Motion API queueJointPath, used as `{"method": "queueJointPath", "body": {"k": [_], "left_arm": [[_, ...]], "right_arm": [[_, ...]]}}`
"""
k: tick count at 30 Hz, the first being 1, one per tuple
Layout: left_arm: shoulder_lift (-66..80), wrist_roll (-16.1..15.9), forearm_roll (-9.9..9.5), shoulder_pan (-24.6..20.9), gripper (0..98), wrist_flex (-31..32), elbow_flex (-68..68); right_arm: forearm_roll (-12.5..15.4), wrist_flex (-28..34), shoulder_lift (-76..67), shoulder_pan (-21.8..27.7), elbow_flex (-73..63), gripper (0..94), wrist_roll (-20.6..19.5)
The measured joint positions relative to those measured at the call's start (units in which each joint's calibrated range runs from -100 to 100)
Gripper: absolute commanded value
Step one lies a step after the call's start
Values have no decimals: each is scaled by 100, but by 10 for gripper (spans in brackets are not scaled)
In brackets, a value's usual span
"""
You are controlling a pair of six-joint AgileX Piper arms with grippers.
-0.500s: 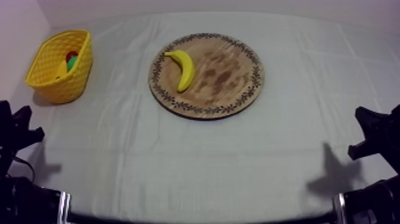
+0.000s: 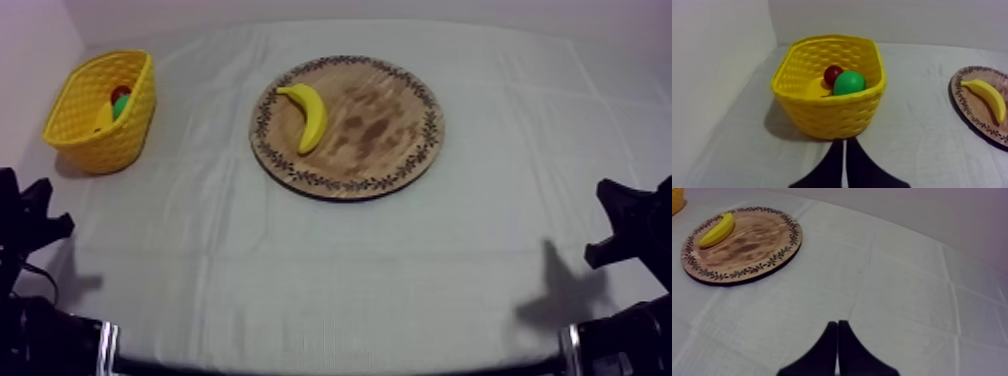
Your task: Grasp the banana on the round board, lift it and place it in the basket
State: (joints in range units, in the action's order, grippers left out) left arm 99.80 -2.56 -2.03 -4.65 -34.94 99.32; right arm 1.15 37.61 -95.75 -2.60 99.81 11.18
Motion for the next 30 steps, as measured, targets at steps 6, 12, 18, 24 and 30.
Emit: {"method": "queueJointPath", "body": {"k": [6,12,18,24,30], "left_arm": [[0,11,0,3,0,-4,0],[-153,55,-86,161,0,80,-80],[-935,463,-641,470,0,167,-779],[-2328,1094,-1321,1062,0,-277,-2281],[-4016,1341,-1535,1432,0,-1014,-4361]], "right_arm": [[0,0,0,0,0,3,0],[0,10,0,0,0,3,3],[0,10,0,0,0,3,3],[0,10,0,0,0,3,3],[0,10,0,0,0,3,3]]}}
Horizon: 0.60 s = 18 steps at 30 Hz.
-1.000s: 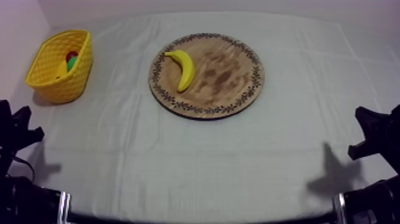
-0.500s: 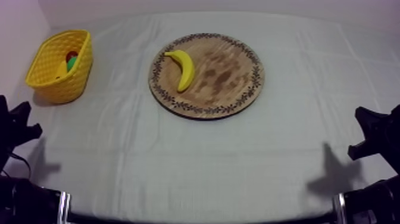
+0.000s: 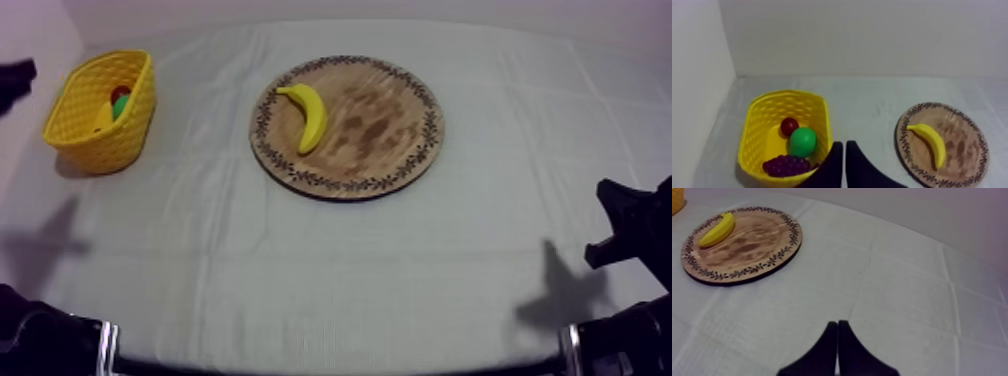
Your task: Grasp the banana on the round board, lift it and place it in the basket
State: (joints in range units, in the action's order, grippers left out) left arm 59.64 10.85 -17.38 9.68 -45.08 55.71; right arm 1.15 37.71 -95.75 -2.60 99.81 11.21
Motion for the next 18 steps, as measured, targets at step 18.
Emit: {"method": "queueJointPath", "body": {"k": [18], "left_arm": [[-4193,-425,386,658,0,-956,-4618]], "right_arm": [[0,-7,0,0,0,3,0]]}}
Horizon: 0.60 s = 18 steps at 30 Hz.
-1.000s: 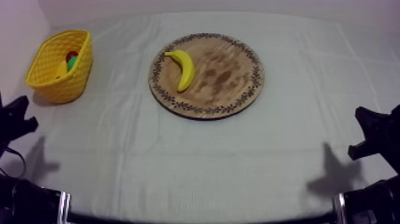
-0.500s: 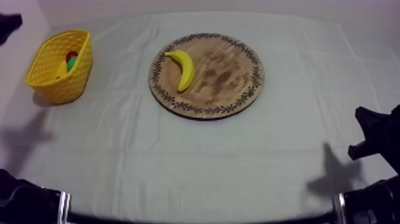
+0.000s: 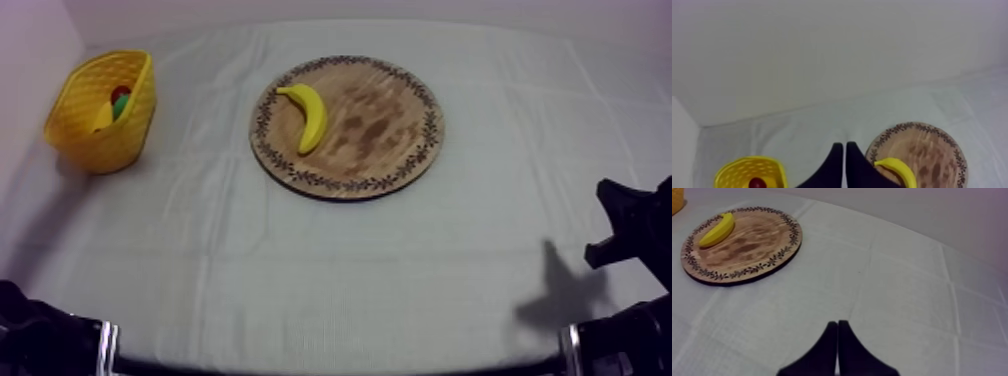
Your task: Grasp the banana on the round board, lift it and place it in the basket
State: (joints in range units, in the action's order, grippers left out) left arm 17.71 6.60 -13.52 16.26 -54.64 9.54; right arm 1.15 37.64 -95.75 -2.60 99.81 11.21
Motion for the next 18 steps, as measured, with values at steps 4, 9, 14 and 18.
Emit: {"method": "queueJointPath", "body": {"k": [4,9,14,18], "left_arm": [[-650,-56,103,209,0,-310,-536],[-1405,28,215,441,0,-650,-1204],[-2146,192,277,612,0,-924,-1781],[-2741,397,277,711,0,-1046,-2178]], "right_arm": [[0,0,0,0,0,3,0],[0,0,0,0,0,3,0],[0,-8,0,0,0,3,0],[0,2,0,0,0,3,0]]}}
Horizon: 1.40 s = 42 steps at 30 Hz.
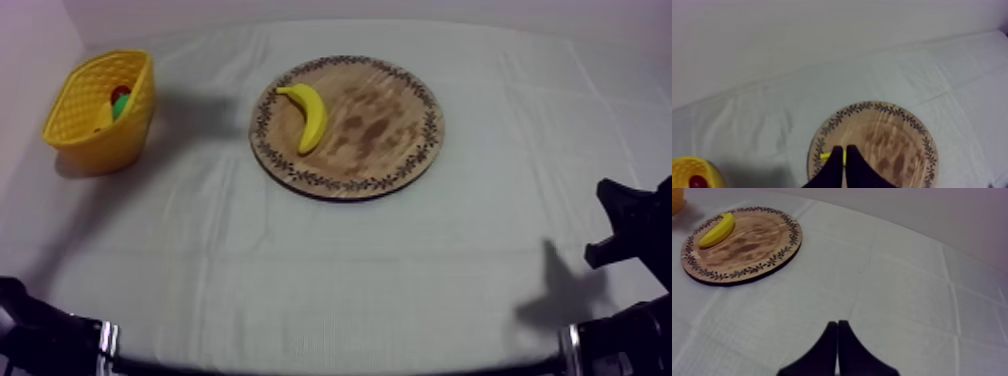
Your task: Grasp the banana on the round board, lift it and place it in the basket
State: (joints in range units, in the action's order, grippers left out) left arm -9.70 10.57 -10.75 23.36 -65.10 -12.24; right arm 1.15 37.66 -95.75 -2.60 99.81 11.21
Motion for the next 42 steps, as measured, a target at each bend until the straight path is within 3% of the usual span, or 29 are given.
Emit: {"method": "queueJointPath", "body": {"k": [22,29,30,34,36,39,42], "left_arm": [[-2555,1657,-127,351,0,-1164,-1338],[-2708,1885,-132,348,12,-1315,-1364],[-2708,1885,-139,343,71,-1325,-1370],[-2681,1952,-128,324,503,-1405,-1381],[-2661,1948,-87,314,644,-1434,-1362],[-2605,1812,-1,286,760,-1335,-1296],[-2552,1622,56,244,785,-1201,-1256]], "right_arm": [[0,0,0,0,0,3,0],[0,0,0,0,0,3,0],[0,0,0,0,0,3,0],[0,0,0,0,0,3,0],[0,0,0,0,0,3,0],[0,0,0,0,0,3,0],[0,0,0,0,0,3,0]]}}
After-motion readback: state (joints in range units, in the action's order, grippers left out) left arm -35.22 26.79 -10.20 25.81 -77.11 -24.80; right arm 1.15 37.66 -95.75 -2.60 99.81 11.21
